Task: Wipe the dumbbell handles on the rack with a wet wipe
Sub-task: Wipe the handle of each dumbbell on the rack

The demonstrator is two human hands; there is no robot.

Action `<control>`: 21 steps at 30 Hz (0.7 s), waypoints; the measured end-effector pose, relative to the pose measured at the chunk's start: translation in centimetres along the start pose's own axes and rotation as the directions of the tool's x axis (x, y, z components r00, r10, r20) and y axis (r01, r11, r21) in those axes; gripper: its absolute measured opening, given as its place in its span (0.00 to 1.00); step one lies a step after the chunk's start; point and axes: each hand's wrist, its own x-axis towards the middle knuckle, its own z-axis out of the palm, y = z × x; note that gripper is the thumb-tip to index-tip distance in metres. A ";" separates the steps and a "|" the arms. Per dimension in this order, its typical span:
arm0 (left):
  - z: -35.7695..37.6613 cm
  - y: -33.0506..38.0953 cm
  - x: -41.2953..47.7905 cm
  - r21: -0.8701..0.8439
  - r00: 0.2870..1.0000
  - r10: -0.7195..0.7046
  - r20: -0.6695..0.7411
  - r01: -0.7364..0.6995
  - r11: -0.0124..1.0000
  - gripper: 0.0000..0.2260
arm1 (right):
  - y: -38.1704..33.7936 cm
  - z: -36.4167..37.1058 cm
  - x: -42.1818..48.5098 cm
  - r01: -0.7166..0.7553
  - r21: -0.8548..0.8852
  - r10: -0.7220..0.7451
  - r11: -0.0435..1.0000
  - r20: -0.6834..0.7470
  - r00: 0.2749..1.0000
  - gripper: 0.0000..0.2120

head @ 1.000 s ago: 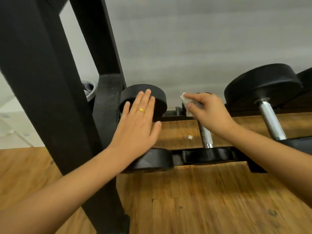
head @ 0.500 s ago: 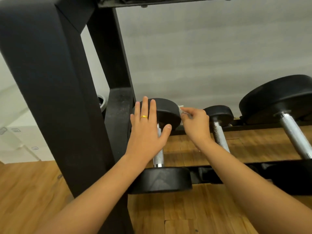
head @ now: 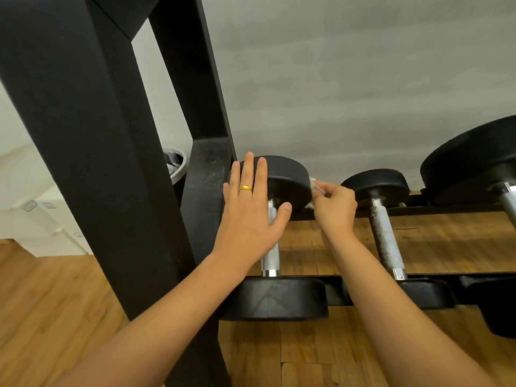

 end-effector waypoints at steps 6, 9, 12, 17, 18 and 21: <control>-0.1 0.1 0.0 -0.016 1.000 0.002 -0.001 -0.002 1.000 0.38 | -0.1 -0.4 -1.0 0.160 -0.046 -0.164 0.986 -0.096 0.982 0.13; 0.0 -0.1 0.1 0.003 1.000 0.010 -0.008 -0.010 1.000 0.38 | -1.2 -0.7 0.8 0.218 -0.038 -0.219 0.975 -0.005 0.976 0.13; 0.0 -0.2 -0.1 0.002 1.000 0.009 -0.007 -0.009 1.000 0.38 | -1.5 -1.1 0.7 0.248 -0.070 -0.246 0.966 0.033 0.969 0.13; 0.0 0.1 0.1 0.000 1.000 0.016 -0.002 -0.016 1.000 0.39 | -0.9 -2.2 -0.4 0.388 -0.148 -0.385 0.910 0.045 0.922 0.13; 0.0 0.1 0.2 0.002 1.000 0.018 -0.001 -0.018 1.000 0.38 | -1.0 -2.3 -0.2 0.405 -0.147 -0.402 0.902 0.050 0.914 0.13; -0.1 0.0 0.1 0.005 1.000 0.014 0.003 -0.014 1.000 0.38 | -1.9 -1.9 0.6 0.440 -0.151 -0.431 0.885 0.091 0.898 0.12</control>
